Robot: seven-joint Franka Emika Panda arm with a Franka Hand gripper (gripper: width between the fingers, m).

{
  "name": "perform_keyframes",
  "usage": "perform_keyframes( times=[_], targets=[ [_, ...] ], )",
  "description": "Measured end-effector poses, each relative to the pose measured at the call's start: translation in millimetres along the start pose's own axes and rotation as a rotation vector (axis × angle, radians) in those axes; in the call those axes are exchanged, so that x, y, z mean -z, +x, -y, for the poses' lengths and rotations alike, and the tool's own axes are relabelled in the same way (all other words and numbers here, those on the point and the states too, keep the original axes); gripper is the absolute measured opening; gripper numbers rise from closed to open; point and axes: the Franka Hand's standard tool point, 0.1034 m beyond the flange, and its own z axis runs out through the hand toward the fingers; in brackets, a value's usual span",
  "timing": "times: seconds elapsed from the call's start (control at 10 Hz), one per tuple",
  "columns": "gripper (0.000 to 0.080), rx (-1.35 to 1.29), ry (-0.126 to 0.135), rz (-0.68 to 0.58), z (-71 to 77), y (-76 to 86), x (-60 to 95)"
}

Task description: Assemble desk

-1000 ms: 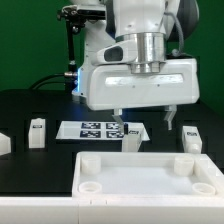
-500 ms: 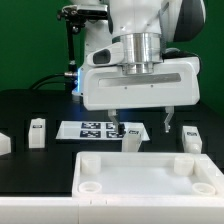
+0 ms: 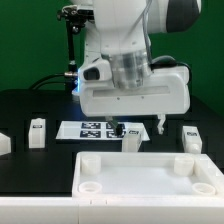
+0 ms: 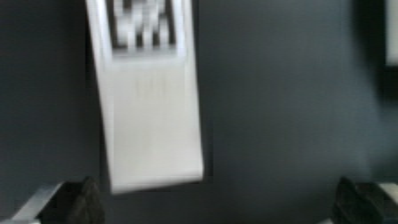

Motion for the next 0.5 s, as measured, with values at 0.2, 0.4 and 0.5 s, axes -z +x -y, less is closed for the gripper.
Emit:
perform_keyframes(
  times=[0.2,0.4,0.5],
  targets=[
    [0.0649,-0.012,0.011,0.143,-0.7,-8.4,-0.2],
    [0.0649,-0.039,0.027,0.348,-5.0,-20.1,-0.1],
    [0.0649,-0.053,0.04,0.483,-6.4,-21.5,1.4]
  ],
)
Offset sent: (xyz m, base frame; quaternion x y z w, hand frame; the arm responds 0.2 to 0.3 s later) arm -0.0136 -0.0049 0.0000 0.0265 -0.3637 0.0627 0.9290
